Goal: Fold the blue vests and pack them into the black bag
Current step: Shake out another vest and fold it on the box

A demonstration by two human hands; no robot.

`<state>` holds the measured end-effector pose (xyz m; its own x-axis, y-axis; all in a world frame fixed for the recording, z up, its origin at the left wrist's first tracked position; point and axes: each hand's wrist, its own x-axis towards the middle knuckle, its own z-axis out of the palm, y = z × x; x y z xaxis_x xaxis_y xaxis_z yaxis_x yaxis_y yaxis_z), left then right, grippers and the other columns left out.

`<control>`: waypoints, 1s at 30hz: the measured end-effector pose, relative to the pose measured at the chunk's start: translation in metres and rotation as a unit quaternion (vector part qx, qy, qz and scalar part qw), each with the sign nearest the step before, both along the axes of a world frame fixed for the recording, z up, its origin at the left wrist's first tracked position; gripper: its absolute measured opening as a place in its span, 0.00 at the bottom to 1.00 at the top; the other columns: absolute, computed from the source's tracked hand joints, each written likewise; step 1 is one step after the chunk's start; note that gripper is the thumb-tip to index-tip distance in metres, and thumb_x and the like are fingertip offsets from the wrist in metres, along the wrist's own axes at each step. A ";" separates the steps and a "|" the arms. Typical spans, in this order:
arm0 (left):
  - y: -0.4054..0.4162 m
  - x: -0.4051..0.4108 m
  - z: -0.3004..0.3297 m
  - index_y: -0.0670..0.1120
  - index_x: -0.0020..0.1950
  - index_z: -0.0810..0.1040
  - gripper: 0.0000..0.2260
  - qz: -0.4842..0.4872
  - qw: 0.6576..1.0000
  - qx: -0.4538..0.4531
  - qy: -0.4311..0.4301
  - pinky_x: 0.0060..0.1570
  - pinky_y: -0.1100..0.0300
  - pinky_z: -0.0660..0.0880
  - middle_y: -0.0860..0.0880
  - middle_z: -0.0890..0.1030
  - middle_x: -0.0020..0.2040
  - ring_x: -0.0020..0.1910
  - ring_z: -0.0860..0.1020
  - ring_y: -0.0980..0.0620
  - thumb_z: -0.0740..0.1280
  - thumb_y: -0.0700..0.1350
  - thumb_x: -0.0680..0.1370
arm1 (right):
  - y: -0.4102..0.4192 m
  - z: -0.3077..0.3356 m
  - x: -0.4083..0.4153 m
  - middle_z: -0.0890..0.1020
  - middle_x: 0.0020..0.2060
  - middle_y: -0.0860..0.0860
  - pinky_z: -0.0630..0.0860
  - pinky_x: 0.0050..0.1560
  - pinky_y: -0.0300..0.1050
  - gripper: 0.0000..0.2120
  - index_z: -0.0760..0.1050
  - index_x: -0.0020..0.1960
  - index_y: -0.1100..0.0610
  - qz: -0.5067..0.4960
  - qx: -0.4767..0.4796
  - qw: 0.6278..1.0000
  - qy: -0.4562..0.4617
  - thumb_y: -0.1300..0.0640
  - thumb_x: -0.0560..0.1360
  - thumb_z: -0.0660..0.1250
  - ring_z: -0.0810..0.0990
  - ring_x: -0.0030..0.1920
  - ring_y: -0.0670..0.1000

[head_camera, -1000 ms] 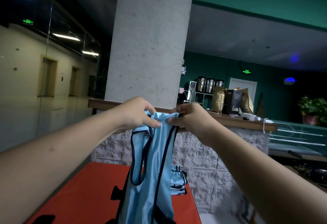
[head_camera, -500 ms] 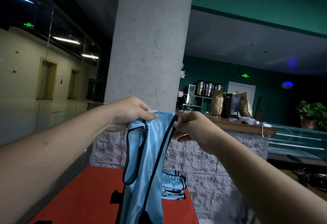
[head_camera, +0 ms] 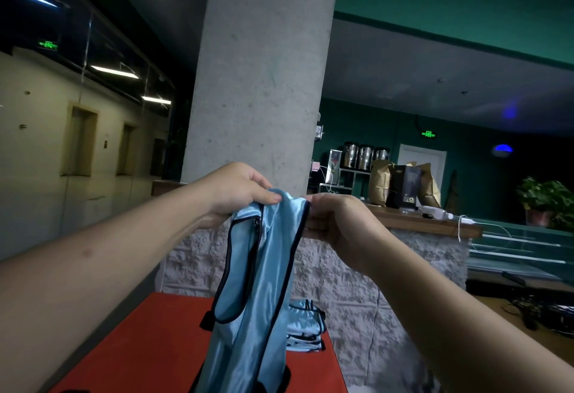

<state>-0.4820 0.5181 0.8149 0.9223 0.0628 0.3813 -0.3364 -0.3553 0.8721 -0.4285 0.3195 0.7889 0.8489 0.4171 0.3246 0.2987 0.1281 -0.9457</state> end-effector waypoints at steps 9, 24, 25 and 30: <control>-0.001 0.001 0.002 0.33 0.51 0.82 0.08 -0.007 0.999 -0.025 -0.033 0.36 0.58 0.82 0.40 0.85 0.39 0.36 0.84 0.47 0.75 0.36 0.74 | 0.011 0.010 -0.010 0.86 0.49 0.64 0.84 0.49 0.52 0.08 0.82 0.53 0.69 -0.026 -0.049 0.996 -0.072 0.66 0.75 0.73 0.86 0.45 0.59; 0.124 0.034 -0.030 0.42 0.58 0.83 0.22 0.121 0.992 0.030 -0.034 0.60 0.48 0.79 0.36 0.83 0.55 0.54 0.82 0.43 0.65 0.22 0.72 | -0.049 0.030 0.054 0.82 0.36 0.55 0.73 0.28 0.40 0.03 0.84 0.45 0.58 -0.318 -0.257 0.881 -0.237 0.62 0.77 0.72 0.76 0.31 0.50; 0.127 0.039 -0.033 0.41 0.57 0.83 0.21 0.135 0.989 0.045 -0.040 0.61 0.47 0.79 0.37 0.84 0.54 0.53 0.82 0.44 0.67 0.22 0.71 | -0.048 0.028 0.059 0.81 0.34 0.55 0.72 0.30 0.42 0.03 0.84 0.45 0.58 -0.321 -0.255 0.882 -0.233 0.62 0.77 0.72 0.75 0.31 0.51; 0.137 0.062 -0.055 0.36 0.50 0.84 0.09 0.181 0.978 0.065 -0.080 0.56 0.43 0.82 0.34 0.84 0.50 0.45 0.81 0.44 0.73 0.28 0.72 | -0.036 0.008 0.078 0.79 0.33 0.53 0.68 0.28 0.41 0.03 0.82 0.43 0.56 -0.317 -0.275 0.883 -0.212 0.61 0.76 0.74 0.72 0.30 0.51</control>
<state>-0.4205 0.6556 0.7594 0.7767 0.3159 0.5449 -0.2964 -0.5801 0.7587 -0.3503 0.2836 0.7966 0.8197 0.0955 0.5648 0.4870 -0.6352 -0.5994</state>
